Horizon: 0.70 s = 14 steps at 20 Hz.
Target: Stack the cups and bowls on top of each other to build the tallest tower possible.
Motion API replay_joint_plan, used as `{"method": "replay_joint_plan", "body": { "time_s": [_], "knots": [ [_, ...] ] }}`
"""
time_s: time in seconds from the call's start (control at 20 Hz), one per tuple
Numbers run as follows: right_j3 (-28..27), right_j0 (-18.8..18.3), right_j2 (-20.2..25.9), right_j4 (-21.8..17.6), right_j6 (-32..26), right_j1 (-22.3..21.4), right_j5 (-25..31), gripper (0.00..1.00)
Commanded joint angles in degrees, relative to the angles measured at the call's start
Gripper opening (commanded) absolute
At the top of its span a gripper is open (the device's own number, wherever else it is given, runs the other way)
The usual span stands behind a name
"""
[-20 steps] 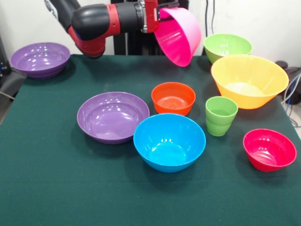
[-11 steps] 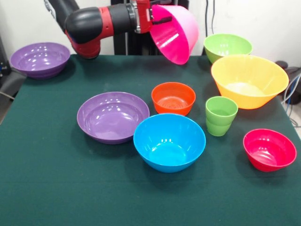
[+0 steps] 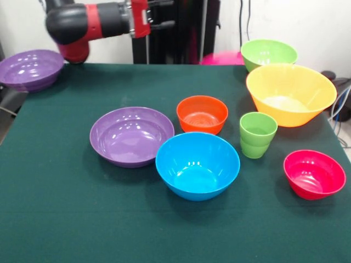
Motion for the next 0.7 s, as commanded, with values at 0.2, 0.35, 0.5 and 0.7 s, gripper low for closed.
{"method": "replay_joint_plan", "body": {
  "time_s": [0.2,0.35,0.5,0.7],
  "knots": [
    [-19.4,8.6,6.2,0.6,-16.0,-4.0,6.6,1.0],
    [-19.7,9.2,6.7,0.7,-16.1,-4.0,5.1,1.0],
    [-13.3,7.2,7.1,-7.2,-14.5,-9.4,-5.2,1.0],
    [7.9,-1.7,1.6,-27.7,-2.0,-17.9,-31.2,1.0]
  ]
}}
